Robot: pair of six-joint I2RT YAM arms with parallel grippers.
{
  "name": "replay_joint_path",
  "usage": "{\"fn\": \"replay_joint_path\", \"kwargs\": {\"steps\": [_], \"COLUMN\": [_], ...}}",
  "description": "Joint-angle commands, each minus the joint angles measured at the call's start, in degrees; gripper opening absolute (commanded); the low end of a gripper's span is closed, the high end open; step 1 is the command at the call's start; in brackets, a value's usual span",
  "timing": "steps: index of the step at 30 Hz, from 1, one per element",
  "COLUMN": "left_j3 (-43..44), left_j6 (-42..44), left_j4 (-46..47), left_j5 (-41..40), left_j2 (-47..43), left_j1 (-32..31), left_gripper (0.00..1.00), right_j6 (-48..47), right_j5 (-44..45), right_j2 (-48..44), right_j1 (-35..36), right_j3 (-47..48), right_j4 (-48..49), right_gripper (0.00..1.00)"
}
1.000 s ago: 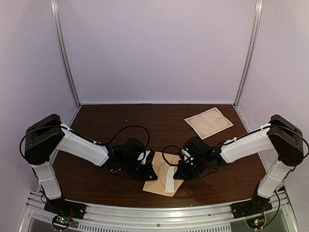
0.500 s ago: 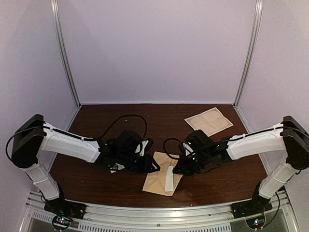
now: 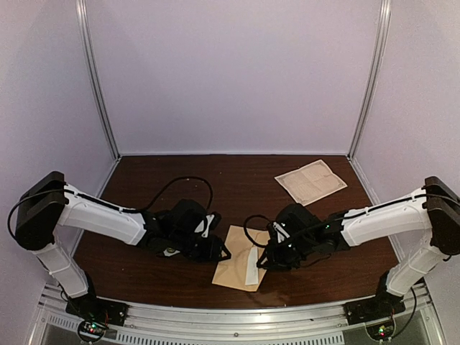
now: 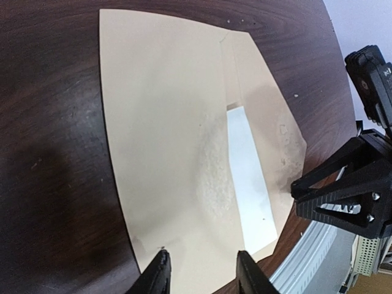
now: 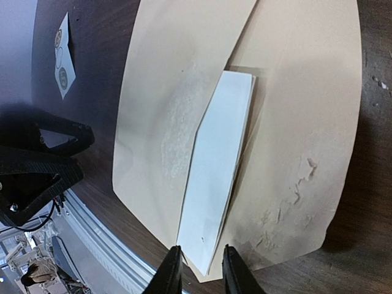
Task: Place the letter into the envelope and seal it
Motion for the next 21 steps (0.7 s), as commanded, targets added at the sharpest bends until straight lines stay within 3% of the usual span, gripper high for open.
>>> {"fn": "replay_joint_path", "kwargs": {"steps": [1,10,21], "left_j3": [-0.75,-0.36,-0.80], "left_j6": [0.11,1.88,1.42], "left_j4": [-0.61,-4.95,-2.76], "left_j5": [-1.73,-4.94,-1.82], "left_j2": [0.17,1.21,3.94], "left_j1": [0.30,0.33,0.30], "left_gripper": [0.38,0.38,0.37], "right_j6": [1.53,2.73,4.13], "right_j5": [-0.13,-0.85,-0.39], "right_j2": [2.20,5.24,6.23], "right_j1": [0.89,1.45,1.45], "right_j3": [-0.79,-1.62,-3.80], "right_j4": [4.25,7.15,9.45], "right_gripper": [0.23,0.24,0.22]}}
